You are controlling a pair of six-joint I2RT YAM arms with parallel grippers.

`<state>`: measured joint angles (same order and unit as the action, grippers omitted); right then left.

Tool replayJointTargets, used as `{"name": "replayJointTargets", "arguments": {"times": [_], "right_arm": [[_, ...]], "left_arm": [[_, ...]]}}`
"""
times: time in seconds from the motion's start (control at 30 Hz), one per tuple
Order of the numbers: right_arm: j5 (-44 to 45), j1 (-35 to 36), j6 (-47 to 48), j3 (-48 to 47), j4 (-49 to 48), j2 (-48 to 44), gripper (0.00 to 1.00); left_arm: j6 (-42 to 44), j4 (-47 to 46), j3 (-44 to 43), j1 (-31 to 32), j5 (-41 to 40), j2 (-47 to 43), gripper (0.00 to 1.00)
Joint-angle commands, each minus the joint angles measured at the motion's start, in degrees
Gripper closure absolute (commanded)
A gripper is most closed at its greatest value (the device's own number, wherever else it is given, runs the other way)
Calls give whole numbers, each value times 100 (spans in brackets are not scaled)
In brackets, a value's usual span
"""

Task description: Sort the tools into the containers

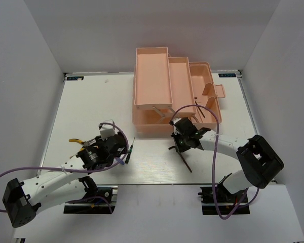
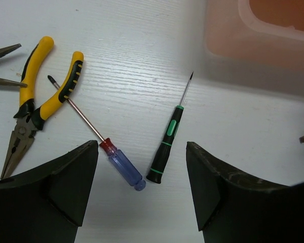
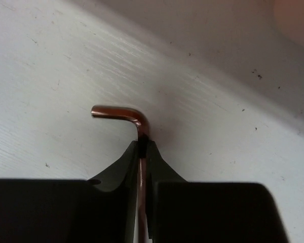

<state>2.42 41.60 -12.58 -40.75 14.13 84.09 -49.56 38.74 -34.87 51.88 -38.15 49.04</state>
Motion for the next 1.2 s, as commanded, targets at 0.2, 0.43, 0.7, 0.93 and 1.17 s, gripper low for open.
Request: {"name": "replayJointTargets", "arguments": {"times": [0.2,0.43,0.7,0.93,1.17], "right_arm": [[-528,-47,518,-47,784,-41,100],[-2744,-39,1940,-55,1625,-1140,100],[-3125,-178,3050,-1125,3252,-1913,100],[-921,-522,3139,-2639,3843,-2275,100],[1877,-1567,2867,-2990,2711,-2065,100]], "left_arm": [[578,-1130,419,15,536,194,20],[1062,-1633,420,15,932,774,20],[949,-1747,525,15,880,1178,26],[948,-1932,587,15,941,1732,29],[948,-2108,640,15,941,1794,30]]}}
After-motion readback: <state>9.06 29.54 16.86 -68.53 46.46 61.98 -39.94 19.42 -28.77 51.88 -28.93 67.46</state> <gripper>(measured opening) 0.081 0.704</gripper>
